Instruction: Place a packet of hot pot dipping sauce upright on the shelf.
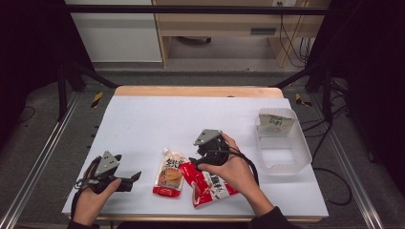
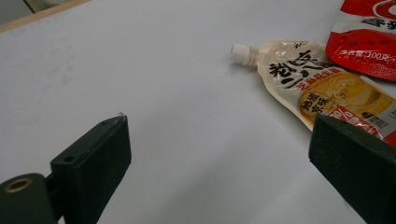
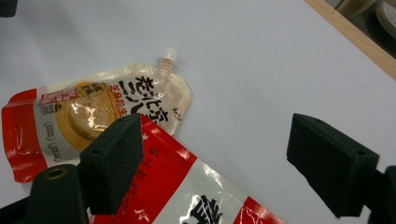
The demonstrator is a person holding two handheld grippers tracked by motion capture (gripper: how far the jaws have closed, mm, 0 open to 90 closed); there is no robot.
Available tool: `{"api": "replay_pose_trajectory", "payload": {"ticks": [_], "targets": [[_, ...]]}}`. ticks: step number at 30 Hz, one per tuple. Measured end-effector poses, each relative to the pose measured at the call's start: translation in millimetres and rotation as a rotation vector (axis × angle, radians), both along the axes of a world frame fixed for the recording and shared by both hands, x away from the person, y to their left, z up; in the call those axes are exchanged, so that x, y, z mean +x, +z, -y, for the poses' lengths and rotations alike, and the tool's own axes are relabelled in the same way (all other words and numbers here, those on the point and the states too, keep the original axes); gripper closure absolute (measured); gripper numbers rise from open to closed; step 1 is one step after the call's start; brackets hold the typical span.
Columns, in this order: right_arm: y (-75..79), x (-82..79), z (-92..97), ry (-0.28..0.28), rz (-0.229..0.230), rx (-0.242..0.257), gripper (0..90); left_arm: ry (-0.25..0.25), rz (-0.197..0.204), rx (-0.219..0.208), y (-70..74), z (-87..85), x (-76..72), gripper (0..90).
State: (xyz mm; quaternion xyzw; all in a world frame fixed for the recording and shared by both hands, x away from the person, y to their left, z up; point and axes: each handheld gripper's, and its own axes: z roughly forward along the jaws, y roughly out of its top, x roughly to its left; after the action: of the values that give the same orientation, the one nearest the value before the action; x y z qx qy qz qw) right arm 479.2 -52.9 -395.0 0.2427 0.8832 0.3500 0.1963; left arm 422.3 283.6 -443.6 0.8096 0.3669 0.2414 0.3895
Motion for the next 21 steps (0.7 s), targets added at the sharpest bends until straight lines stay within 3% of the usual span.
{"api": "replay_pose_trajectory", "payload": {"ticks": [6,10,14,21], "targets": [[-9.3,4.7,-9.3,-0.007,-0.007,0.009,19.9,-0.009,-0.001,0.019,-1.0,6.9,-0.9,5.7],[-14.0,4.6,-11.0,-0.014,-0.018,0.055,21.4,-0.006,-0.004,0.025,-1.7,9.6,-1.1,5.8],[-14.8,2.9,-12.3,-0.014,-0.012,0.063,21.4,-0.009,-0.002,0.024,-1.4,11.4,-0.1,5.9],[-26.0,-0.6,-8.5,-0.027,-0.047,0.073,21.5,-0.014,0.006,0.024,-0.1,15.1,-0.8,6.2]]}}
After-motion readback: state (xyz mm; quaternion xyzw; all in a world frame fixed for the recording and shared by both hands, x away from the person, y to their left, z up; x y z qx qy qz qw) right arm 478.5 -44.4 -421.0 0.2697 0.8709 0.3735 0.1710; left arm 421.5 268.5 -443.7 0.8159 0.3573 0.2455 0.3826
